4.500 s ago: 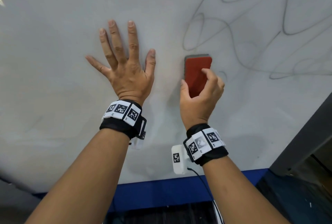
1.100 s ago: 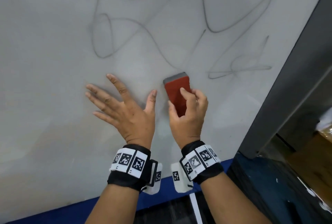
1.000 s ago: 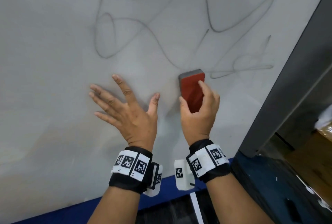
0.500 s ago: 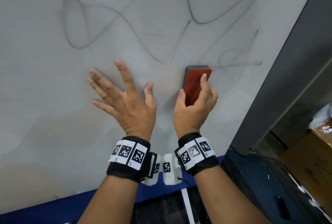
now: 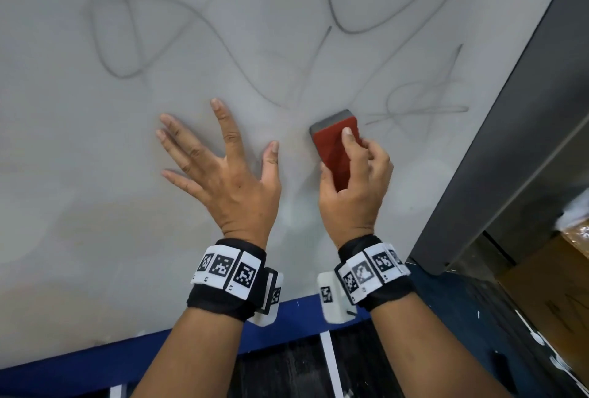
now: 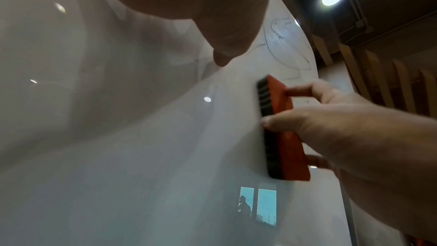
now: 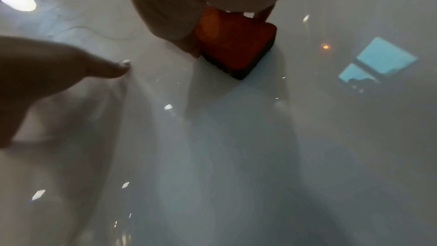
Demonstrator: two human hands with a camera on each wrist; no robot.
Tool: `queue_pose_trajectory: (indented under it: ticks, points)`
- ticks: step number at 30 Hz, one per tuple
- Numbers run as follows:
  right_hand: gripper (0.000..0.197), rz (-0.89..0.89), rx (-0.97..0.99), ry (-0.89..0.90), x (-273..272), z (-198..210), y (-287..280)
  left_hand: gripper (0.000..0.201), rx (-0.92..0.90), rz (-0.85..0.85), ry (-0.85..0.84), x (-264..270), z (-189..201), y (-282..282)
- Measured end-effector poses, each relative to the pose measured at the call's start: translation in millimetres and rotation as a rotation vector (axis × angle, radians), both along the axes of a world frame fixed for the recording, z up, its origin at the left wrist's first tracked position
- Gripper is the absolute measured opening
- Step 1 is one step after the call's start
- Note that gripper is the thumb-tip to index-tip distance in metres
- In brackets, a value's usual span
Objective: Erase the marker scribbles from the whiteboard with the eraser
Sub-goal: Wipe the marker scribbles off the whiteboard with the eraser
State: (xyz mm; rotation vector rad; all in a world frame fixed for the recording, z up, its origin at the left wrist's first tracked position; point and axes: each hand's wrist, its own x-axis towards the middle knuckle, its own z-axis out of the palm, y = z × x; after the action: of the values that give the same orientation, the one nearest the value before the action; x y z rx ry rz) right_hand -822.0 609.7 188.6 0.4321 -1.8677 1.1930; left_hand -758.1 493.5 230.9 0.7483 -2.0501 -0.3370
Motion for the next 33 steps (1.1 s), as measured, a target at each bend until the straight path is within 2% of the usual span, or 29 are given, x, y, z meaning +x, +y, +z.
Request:
queue_pose_trajectory:
  ticks: [5,8,10,15,17,19,21,25,27,30,31,33]
  points:
    - [0.072,-0.065,-0.235,-0.094,-12.5,4.3,4.1,0.088,-0.023,-0.016,-0.005,-5.4,-1.7,7.3]
    - [0.068,0.023,-0.079,-0.047,-2.0,-0.9,0.5,0.087,-0.037,-0.022,-0.011,-10.2,-3.0,14.7]
    - [0.066,0.014,0.019,-0.012,-8.5,-3.2,16.7,0.086,-0.040,-0.017,-0.015,-12.0,-3.9,17.5]
    - [0.071,-0.086,-0.283,-0.102,-31.1,1.5,33.4,0.083,-0.044,-0.016,-0.021,-15.5,-5.2,22.9]
    - [0.071,-0.041,-0.220,-0.075,-21.5,0.1,21.1,0.083,-0.049,-0.019,-0.025,-18.3,-5.1,28.0]
    - [0.067,0.029,-0.060,-0.025,-14.1,-5.7,19.2,0.082,-0.058,-0.023,-0.024,-21.0,-5.8,31.7]
    - [0.064,0.001,0.024,0.005,-23.4,-9.5,33.5,0.081,-0.063,-0.027,-0.020,-22.5,-6.9,33.0]
    - [0.068,-0.081,-0.330,-0.142,-43.1,-9.0,50.1,0.079,-0.074,-0.024,-0.020,-24.4,-9.1,34.7]
    - [0.069,-0.064,-0.274,-0.123,-35.7,-7.6,41.0,0.079,-0.071,-0.027,-0.019,-26.3,-9.6,37.0]
    - [0.066,-0.010,-0.026,-0.040,-30.1,-15.1,44.7,0.077,-0.080,-0.026,-0.017,-29.0,-10.9,39.8]
    - [0.065,-0.032,-0.015,-0.036,-35.7,-17.4,53.2,0.077,-0.084,-0.026,-0.018,-29.3,-11.2,40.5]
    - [0.066,-0.089,-0.189,-0.119,-49.8,-21.7,68.9,0.076,-0.090,-0.030,-0.021,-29.3,-11.4,41.2]
